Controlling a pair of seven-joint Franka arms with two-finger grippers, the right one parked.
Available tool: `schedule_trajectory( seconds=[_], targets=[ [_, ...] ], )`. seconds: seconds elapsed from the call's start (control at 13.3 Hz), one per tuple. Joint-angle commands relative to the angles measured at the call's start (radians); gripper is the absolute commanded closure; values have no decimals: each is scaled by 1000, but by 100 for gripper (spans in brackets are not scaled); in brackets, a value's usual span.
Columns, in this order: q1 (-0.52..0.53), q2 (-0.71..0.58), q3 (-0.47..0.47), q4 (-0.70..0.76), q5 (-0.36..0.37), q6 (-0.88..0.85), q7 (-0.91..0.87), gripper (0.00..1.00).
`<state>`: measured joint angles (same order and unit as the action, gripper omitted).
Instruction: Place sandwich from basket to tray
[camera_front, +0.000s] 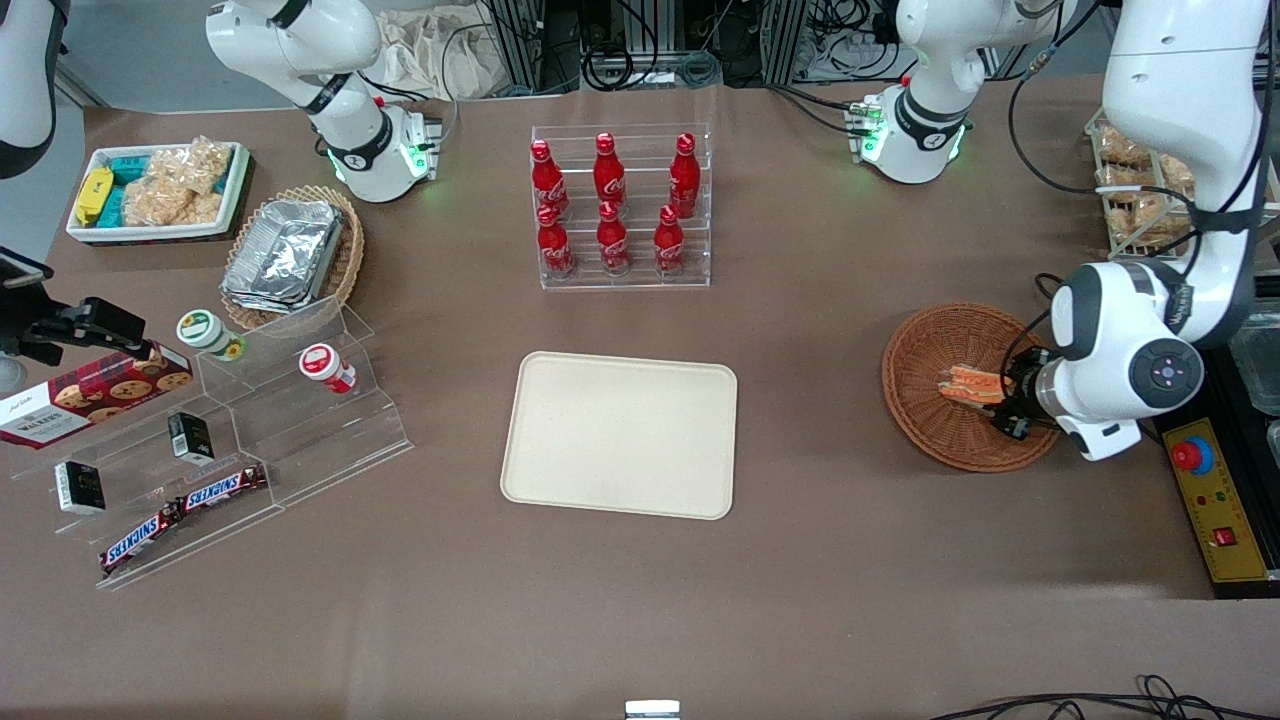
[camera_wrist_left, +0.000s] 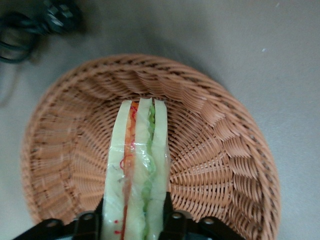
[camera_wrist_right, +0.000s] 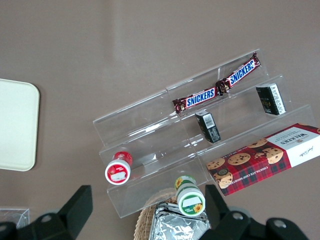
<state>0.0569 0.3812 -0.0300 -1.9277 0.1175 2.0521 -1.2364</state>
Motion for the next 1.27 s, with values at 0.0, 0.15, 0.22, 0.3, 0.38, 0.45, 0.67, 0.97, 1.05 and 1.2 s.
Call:
schedule_trajectory(
  seconds=[0.0, 0.15, 0.22, 0.3, 0.38, 0.45, 0.67, 0.97, 1.05, 1.2],
  targets=[
    [-6, 5, -7, 186, 18, -237, 3, 100],
    [-6, -7, -57, 286, 5, -341, 53, 100],
    [-6, -21, -88, 317, 7, -380, 76, 100],
    [-6, -25, -125, 361, 5, -403, 113, 100],
    [-5, -28, -164, 416, 2, -435, 173, 100],
    [-3, -19, -206, 484, -24, -460, 249, 100],
    [-15, 30, -298, 578, -98, -455, 457, 100],
    [-174, 171, -312, 633, -53, -348, 474, 100],
    [-221, 221, -314, 635, 12, -272, 469, 100],
    [-290, 313, -312, 635, 56, -109, 468, 100]
  ],
)
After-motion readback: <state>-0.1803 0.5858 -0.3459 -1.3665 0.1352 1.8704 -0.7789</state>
